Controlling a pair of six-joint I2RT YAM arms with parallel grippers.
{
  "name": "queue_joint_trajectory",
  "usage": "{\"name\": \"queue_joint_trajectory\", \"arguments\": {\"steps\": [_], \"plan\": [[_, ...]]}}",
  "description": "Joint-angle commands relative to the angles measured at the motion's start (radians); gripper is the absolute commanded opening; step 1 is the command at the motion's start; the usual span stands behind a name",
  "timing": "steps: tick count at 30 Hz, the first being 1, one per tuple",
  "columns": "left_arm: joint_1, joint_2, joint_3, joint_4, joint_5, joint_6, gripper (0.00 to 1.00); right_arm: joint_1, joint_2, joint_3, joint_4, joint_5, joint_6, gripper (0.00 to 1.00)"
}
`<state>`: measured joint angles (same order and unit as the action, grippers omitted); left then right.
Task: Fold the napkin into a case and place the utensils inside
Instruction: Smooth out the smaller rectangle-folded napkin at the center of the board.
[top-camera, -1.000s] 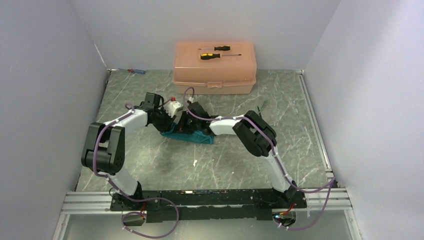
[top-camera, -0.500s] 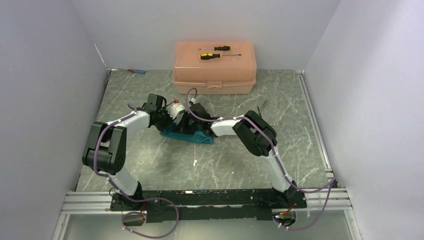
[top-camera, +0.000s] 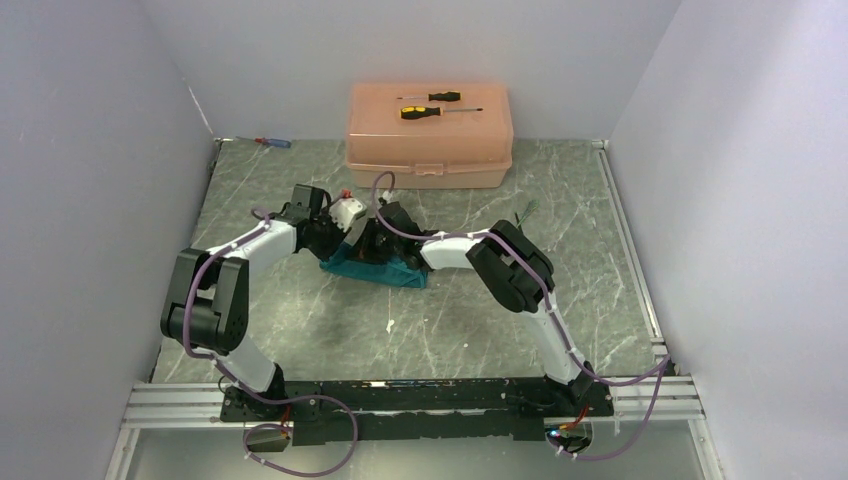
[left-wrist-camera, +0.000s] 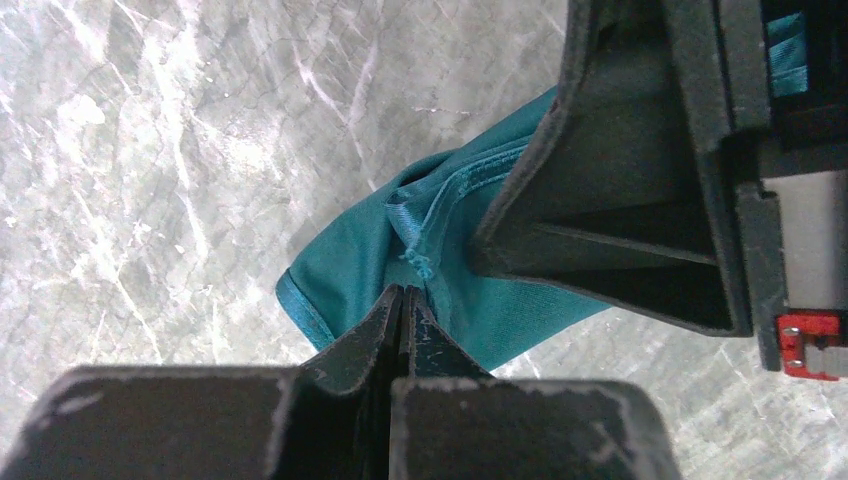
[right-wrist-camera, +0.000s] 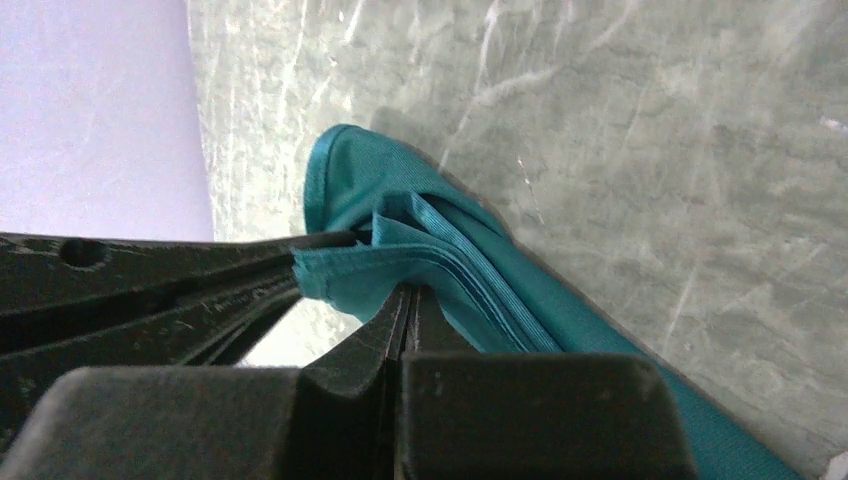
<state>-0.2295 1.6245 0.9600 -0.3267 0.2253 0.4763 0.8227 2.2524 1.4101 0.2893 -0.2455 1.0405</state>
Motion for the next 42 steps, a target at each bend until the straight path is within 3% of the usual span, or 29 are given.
{"name": "queue_joint_trajectory", "arguments": {"steps": [1, 9, 15, 18, 22, 25, 26, 42], "plan": [[0.005, -0.031, 0.032, -0.026, 0.041, -0.050, 0.03, -0.009, -0.030, 0.050, 0.048, 0.037, 0.037, 0.00], [0.009, -0.040, -0.008, -0.016, 0.030, 0.029, 0.03, -0.004, 0.005, 0.083, 0.044, 0.038, 0.052, 0.00], [0.007, -0.046, -0.061, 0.033, 0.007, 0.095, 0.27, -0.002, 0.015, 0.066, 0.060, 0.032, 0.069, 0.00], [0.000, -0.035, -0.086, 0.067, -0.015, 0.126, 0.29, 0.001, 0.023, 0.074, 0.058, 0.028, 0.070, 0.00], [-0.004, -0.028, -0.101, 0.110, -0.049, 0.149, 0.23, 0.004, 0.041, 0.078, 0.053, 0.020, 0.070, 0.00], [-0.004, -0.023, -0.100, 0.128, -0.065, 0.149, 0.05, 0.012, 0.062, 0.085, 0.052, 0.005, 0.078, 0.00], [-0.004, -0.022, -0.097, 0.129, -0.070, 0.143, 0.03, 0.016, 0.066, 0.086, 0.048, 0.004, 0.076, 0.00], [-0.003, -0.010, 0.038, 0.036, -0.035, -0.010, 0.03, 0.027, 0.026, -0.039, -0.008, 0.027, -0.010, 0.00]]}}
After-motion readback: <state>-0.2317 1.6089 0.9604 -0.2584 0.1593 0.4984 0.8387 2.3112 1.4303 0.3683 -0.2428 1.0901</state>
